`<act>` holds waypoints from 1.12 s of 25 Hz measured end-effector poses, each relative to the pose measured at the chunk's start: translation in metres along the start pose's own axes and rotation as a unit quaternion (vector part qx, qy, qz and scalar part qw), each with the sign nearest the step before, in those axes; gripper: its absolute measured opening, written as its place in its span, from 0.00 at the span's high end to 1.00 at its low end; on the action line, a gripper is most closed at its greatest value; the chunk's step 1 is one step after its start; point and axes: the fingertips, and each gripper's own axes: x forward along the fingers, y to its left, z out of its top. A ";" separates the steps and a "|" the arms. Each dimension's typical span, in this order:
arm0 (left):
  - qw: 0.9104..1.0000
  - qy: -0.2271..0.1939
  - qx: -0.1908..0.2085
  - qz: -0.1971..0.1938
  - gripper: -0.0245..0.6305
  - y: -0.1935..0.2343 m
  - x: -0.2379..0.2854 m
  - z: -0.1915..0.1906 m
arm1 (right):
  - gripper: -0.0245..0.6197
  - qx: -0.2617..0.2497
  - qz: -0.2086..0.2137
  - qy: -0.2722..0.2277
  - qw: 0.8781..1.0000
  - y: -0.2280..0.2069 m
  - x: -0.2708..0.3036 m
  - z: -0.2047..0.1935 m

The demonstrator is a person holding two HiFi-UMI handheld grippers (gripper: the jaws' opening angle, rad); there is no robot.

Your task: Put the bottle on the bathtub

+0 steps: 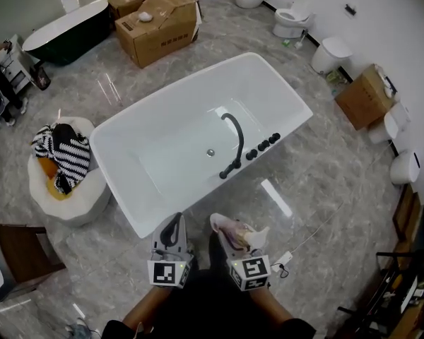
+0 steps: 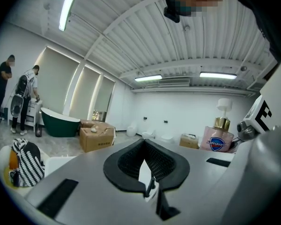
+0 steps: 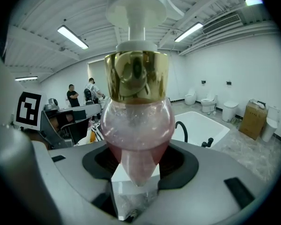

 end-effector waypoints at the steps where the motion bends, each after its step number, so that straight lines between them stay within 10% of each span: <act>1: 1.000 0.000 0.000 0.004 0.94 0.000 0.007 0.001 | 0.61 -0.004 0.004 0.001 1.000 -0.005 0.004 0.003; 28: 0.998 0.028 -0.019 0.059 0.94 0.017 0.120 -0.015 | 0.61 -0.071 0.045 0.081 0.993 -0.096 0.158 -0.014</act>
